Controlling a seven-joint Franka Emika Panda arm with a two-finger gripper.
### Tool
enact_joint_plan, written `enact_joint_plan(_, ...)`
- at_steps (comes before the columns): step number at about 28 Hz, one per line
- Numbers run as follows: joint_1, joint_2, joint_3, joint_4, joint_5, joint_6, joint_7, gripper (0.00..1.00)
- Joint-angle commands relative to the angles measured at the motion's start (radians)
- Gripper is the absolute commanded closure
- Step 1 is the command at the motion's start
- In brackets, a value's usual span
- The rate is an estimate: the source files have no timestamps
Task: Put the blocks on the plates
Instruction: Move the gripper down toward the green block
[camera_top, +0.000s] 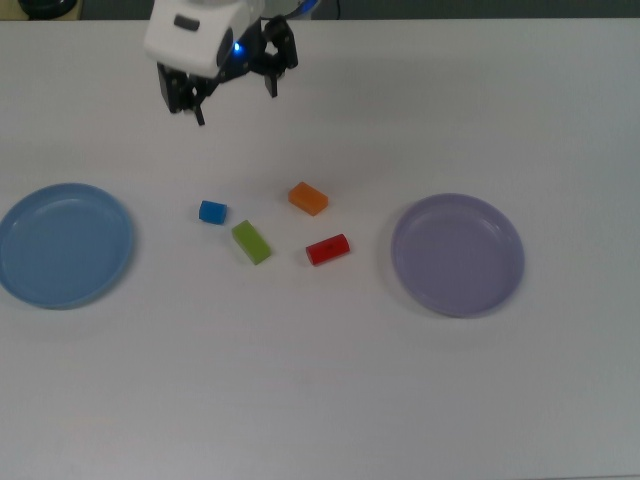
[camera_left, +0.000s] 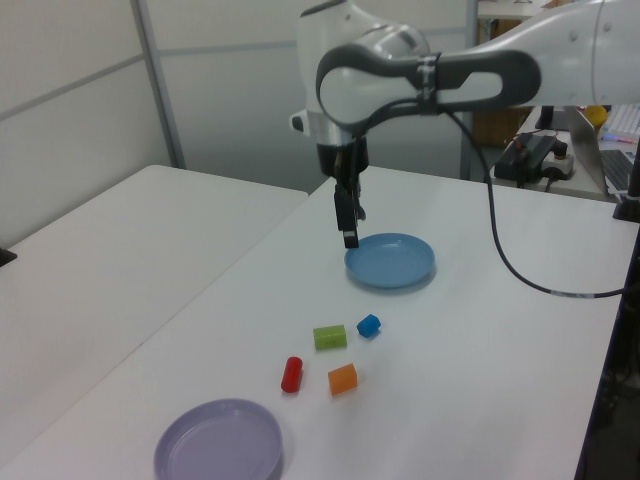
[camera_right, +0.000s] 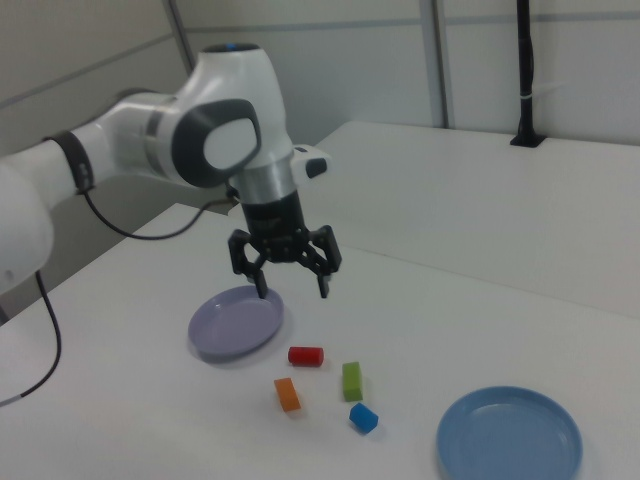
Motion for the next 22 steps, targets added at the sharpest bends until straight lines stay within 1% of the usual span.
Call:
enact_joint_plan(1, -0.011, 0.051, -0.009, -0.033, -0.023, 0.107, -0.127, 0.0)
enact_joint_plan(6, -0.015, 0.117, -0.009, -0.044, -0.022, 0.188, -0.127, 0.0)
enact_joint_plan(9, -0.014, 0.134, -0.007, -0.067, -0.022, 0.234, -0.119, 0.0)
enact_joint_plan(10, -0.012, 0.141, -0.007, -0.088, -0.023, 0.265, -0.118, 0.0)
enact_joint_plan(15, -0.011, 0.143, -0.007, -0.152, -0.026, 0.316, -0.119, 0.0)
enact_joint_plan(18, -0.011, 0.148, -0.007, -0.168, -0.031, 0.339, -0.119, 0.0)
enact_joint_plan(22, -0.011, 0.164, -0.007, -0.186, -0.055, 0.353, -0.119, 0.0)
